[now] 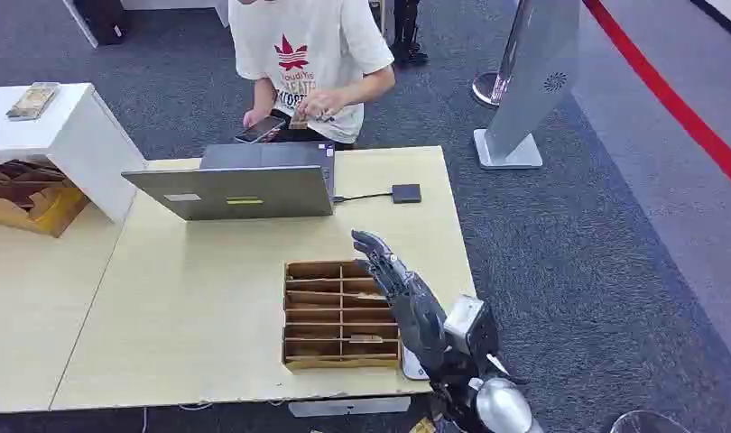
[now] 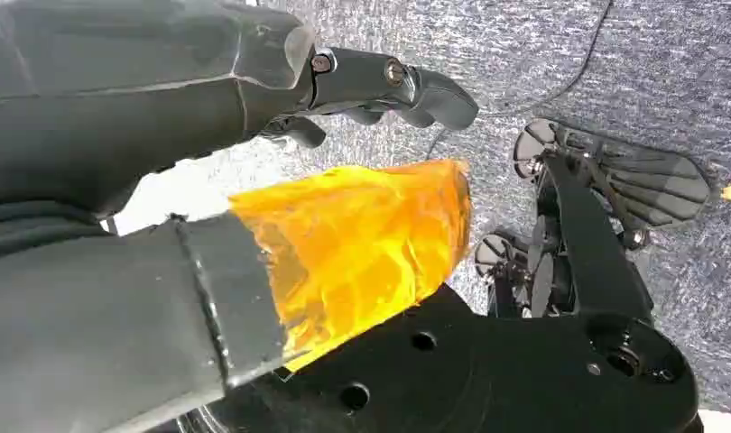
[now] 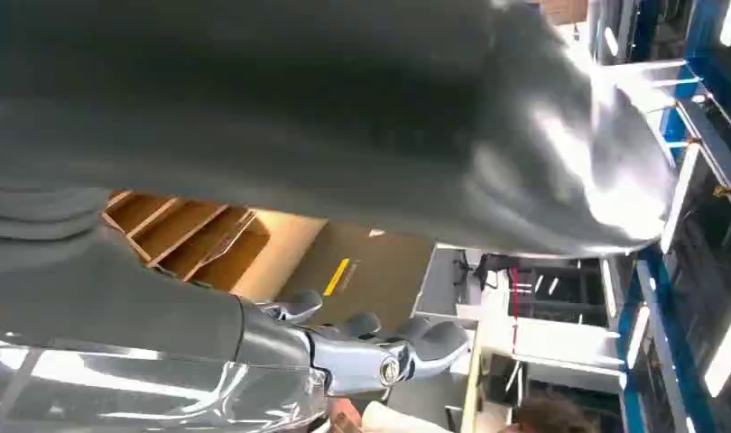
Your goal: Pass the card to the sensor for recognition and then transmit it.
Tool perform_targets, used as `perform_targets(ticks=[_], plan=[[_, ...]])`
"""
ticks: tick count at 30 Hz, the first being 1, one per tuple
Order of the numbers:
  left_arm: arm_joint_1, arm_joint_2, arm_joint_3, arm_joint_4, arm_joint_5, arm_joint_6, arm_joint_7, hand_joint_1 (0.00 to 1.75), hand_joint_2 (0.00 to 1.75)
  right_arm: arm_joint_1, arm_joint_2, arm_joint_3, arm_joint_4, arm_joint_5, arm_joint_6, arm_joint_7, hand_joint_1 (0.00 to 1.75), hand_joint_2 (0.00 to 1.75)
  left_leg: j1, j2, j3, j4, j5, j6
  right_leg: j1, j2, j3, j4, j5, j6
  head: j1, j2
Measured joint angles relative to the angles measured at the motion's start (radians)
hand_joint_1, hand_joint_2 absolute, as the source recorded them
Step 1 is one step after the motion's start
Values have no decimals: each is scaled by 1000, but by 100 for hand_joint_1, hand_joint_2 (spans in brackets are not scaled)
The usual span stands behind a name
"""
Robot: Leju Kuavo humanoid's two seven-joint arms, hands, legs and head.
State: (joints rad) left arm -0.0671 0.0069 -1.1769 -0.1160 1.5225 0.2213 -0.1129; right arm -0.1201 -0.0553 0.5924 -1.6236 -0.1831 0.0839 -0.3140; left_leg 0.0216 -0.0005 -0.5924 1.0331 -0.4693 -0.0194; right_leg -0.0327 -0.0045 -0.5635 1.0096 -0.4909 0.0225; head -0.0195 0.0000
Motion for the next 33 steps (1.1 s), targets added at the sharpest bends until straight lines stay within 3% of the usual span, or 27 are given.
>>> perform_targets(ticks=[27, 28, 33], plan=[[0, 0, 0, 0, 0, 0, 0, 0, 0, 0, 0, 0, 0, 0, 0, 0, 0, 0, 0, 0, 0, 0, 0, 0, 0, 0, 0, 0, 0, 0, 0, 0], [0, 0, 0, 0, 0, 0, 0, 0, 0, 0, 0, 0, 0, 0, 0, 0, 0, 175, 0, 0, 0, 0, 0, 0, 0, 0, 0, 0, 0, 0, 0, 0], [0, 0, 0, 0, 0, 0, 0, 0, 0, -5, 0, 0, 0, 7, 0, 0, 0, 175, 0, 0, 0, 0, 0, 0, 0, 0, 0, 0, 0, 0, 0, 0]])
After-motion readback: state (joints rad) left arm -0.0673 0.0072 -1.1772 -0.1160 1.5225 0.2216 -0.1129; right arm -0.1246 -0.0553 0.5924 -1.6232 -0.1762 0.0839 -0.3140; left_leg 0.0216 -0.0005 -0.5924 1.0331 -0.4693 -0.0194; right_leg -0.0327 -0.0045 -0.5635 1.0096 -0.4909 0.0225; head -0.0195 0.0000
